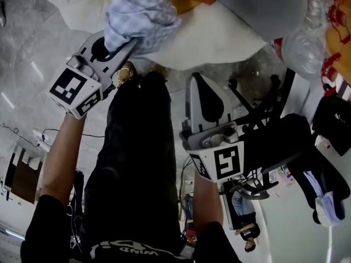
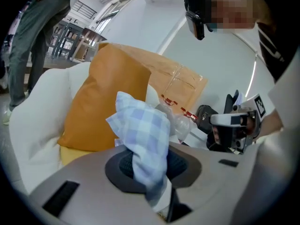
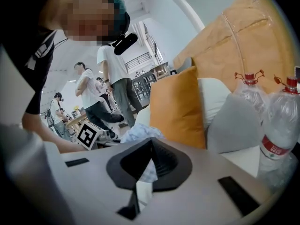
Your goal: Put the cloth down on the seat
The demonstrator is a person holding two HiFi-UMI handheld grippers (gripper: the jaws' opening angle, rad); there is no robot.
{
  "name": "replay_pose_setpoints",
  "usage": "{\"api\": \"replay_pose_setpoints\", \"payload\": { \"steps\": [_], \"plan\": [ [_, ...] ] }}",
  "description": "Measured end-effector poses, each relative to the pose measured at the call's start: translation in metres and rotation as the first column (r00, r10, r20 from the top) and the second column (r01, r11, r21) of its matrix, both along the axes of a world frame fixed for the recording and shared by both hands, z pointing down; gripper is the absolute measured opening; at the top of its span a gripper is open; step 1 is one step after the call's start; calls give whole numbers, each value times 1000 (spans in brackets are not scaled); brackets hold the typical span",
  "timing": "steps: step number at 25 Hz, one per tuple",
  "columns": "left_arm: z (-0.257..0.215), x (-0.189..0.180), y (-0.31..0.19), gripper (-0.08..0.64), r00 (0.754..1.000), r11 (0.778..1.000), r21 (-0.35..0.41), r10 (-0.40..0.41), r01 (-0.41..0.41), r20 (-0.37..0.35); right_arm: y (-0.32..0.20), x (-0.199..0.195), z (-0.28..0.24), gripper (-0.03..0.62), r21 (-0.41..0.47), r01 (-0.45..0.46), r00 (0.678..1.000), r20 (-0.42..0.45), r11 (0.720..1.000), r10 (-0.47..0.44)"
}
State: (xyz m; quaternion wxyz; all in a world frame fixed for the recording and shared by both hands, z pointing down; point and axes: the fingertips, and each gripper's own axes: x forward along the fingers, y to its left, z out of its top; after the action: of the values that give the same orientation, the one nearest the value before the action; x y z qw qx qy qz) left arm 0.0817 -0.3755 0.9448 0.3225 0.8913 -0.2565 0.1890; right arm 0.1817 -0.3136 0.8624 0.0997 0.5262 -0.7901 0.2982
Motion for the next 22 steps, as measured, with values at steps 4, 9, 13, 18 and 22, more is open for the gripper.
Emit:
{"api": "replay_pose_setpoints", "payload": {
  "steps": [4, 9, 13, 18, 22],
  "plan": [
    [32, 12, -5, 83, 1000, 1000, 9, 2, -2, -22, -2, 10, 11, 20, -14, -10, 1000, 1, 1000, 10],
    [69, 17, -13, 83, 999, 1000, -6, -16, 16, 33, -6, 16, 20, 20, -19, -15, 1000, 9, 1000, 15],
    [93, 13, -18, 83, 997, 999, -28, -25, 27, 72, -7, 18, 23, 20, -25, -12, 1000, 16, 1000, 13],
    [118, -2, -29, 84, 988, 996, -41, -75, 82, 133, -7, 21, 26, 20, -30, -10, 1000, 19, 999, 10],
    [134, -16, -41, 84, 972, 991, -30, -120, 129, 201, -7, 23, 25, 20, -29, -4, 1000, 18, 1000, 5]
  ]
}}
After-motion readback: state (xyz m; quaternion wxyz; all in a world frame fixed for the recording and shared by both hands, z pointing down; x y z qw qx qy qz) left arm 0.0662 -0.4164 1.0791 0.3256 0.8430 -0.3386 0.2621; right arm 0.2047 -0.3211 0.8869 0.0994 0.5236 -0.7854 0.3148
